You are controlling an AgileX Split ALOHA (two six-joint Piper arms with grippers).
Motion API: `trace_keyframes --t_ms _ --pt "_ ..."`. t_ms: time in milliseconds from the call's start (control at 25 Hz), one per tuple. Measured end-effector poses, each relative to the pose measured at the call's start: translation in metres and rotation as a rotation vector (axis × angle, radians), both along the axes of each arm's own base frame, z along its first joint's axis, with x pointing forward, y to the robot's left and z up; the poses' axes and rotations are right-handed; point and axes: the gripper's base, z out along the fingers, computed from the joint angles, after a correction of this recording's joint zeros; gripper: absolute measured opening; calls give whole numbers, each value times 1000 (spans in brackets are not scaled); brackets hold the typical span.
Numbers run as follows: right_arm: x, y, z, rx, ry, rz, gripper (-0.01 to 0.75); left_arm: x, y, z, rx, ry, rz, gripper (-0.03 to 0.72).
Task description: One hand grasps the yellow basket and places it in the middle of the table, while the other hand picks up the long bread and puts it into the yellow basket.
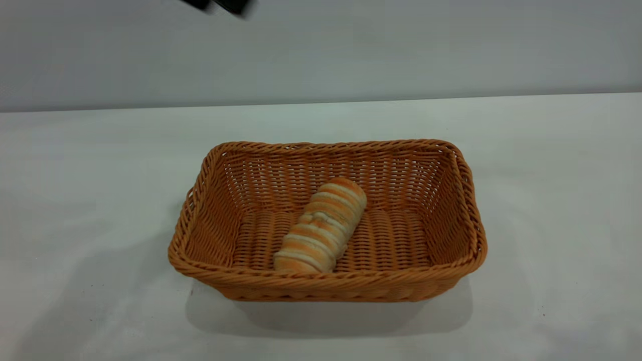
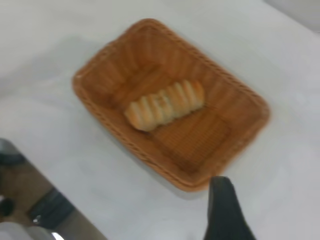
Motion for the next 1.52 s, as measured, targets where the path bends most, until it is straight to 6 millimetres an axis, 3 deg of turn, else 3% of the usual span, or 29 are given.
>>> trace_keyframes --t_ms 200,360,600,760,1160,1360,1520 --pt "-21 -12 7 -31 -9 -66 508 -23 44 38 -13 29 41 571" --pt "-41 -20 12 -33 -13 -94 508 -45 67 61 -16 59 56 571" --pt "-78 -33 17 -29 -35 -132 508 -88 79 89 -6 105 6 571" --pt "-97 -41 -2 -29 -24 -177 508 -123 79 101 -1 96 -15 571" --pt "-128 -51 -72 -15 56 -232 508 -235 84 91 17 29 35 571" --pt "-144 -55 -95 -3 41 -238 508 -291 97 79 55 -39 219 571" --pt "-154 -58 -107 8 14 -245 508 -322 108 59 91 -90 347 571"
